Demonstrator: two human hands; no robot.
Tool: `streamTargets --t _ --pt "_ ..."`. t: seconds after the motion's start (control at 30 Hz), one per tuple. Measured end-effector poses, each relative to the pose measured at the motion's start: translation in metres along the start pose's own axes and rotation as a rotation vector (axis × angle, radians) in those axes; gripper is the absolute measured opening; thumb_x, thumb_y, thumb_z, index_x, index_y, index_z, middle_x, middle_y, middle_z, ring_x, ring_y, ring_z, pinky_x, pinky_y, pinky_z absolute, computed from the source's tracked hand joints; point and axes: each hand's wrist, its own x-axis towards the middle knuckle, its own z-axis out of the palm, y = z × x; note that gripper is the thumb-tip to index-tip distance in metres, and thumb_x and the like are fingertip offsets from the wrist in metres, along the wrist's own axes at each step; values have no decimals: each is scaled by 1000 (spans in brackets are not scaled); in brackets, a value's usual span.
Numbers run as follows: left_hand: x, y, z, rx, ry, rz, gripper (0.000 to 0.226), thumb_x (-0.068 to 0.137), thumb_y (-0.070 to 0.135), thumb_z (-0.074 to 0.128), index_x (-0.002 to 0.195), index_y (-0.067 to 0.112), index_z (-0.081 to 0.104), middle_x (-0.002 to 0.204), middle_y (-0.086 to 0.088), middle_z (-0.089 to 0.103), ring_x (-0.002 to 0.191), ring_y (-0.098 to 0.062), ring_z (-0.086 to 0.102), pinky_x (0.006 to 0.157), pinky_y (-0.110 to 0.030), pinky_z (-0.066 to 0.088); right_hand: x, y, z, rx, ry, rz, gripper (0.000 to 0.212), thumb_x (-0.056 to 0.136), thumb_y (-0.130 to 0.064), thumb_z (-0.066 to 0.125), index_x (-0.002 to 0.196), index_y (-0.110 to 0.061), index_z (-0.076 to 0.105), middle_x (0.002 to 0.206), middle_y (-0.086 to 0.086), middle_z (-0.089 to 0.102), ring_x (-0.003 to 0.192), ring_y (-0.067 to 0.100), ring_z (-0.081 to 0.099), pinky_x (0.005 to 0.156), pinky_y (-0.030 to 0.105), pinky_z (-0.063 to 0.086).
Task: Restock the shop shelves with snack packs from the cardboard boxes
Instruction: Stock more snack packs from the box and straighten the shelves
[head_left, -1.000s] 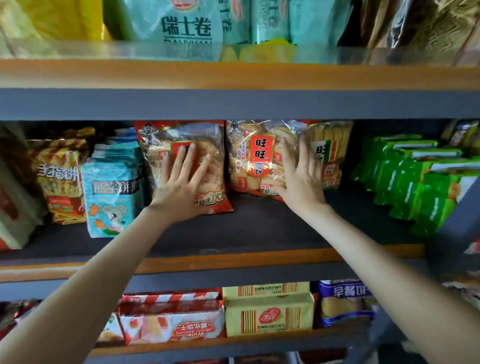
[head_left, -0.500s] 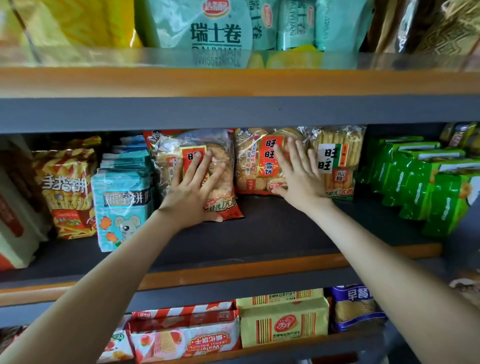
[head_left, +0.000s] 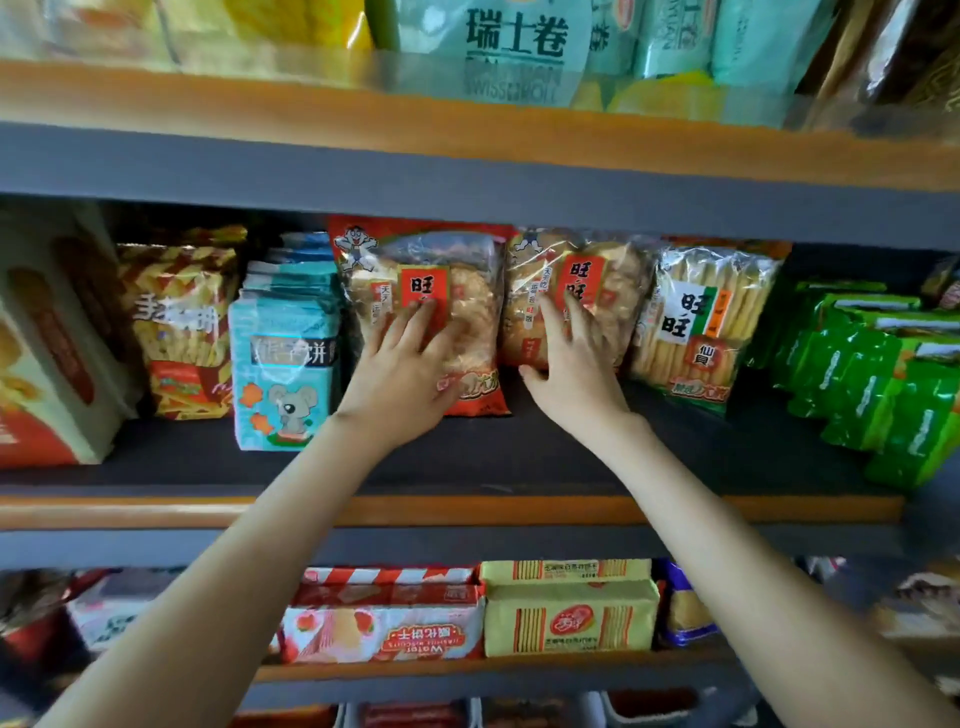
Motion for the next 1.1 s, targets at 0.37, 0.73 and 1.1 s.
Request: streamTargets --t 0.37,0.73,1.1 --pt "-195 27 -64 -469 317 -621 32 92 19 49 122 11 59 114 -3 65 104 -12 58 86 -21 43 -124 -149 45 831 -87 -450 26 85 -8 57 111 -8 62 107 4 62 101 15 58 89 22 44" --pt "-517 54 -78 -293 258 -1710 21 94 18 57 113 12 65 103 -4 70 94 -21 66 85 -32 52 -306 -300 162 881 -922 -767 28 86 -2 62 114 -3 62 108 12 64 97 25 62 90 40 49" --pt "-795 37 -70 -338 138 -2515 36 98 28 47 131 14 48 119 -9 63 103 -24 61 79 -32 50 -430 -476 312 539 -1282 -966 28 90 -4 60 117 -7 59 108 4 58 97 15 55 83 17 36"
